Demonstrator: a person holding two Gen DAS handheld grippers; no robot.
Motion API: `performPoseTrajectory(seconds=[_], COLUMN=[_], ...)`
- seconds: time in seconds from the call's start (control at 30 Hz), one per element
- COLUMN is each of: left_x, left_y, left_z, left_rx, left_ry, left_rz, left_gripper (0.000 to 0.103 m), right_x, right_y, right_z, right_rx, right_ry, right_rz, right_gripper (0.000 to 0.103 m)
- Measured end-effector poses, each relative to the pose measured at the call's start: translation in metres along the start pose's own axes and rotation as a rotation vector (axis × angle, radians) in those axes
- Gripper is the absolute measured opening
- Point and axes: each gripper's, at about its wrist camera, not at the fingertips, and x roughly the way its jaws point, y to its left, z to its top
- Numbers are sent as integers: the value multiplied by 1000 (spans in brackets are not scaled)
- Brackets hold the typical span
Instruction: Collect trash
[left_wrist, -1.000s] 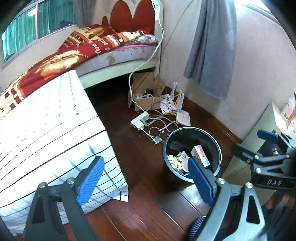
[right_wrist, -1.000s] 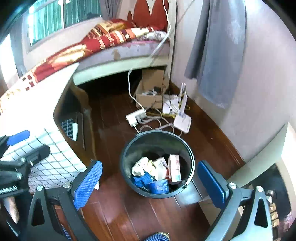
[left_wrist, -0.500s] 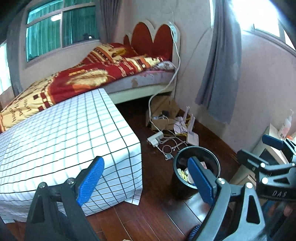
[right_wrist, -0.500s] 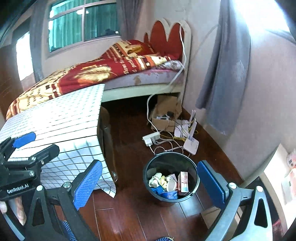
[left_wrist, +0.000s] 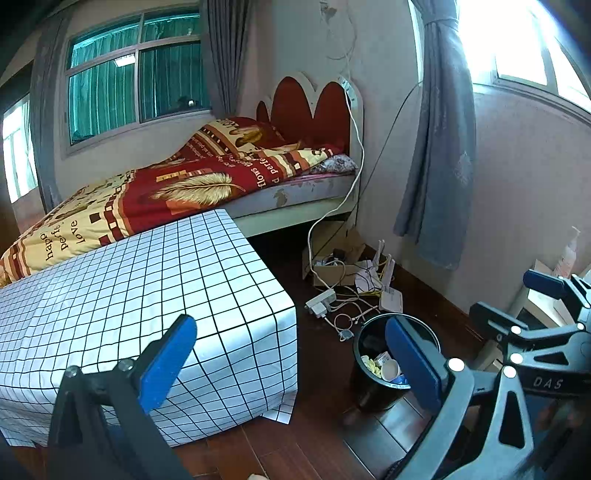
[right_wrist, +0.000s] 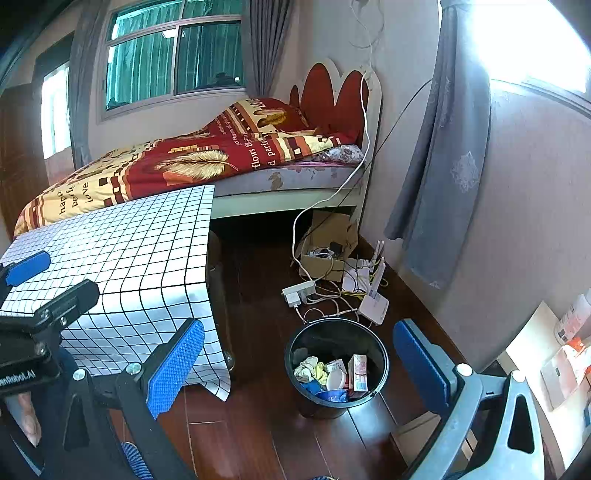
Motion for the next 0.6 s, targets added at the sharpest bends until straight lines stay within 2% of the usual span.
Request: performPoseTrajectory(seconds=[0.6], left_x=[-7], left_y=[-10], left_z=[2], left_rx=[32], left_ry=[-15], left_rz=[8], left_gripper=[103], right_x=[-5], right_y=[-12], right_z=[-1], right_rx=[16], right_ry=[-8], right_rz=[-15], right_gripper=[103])
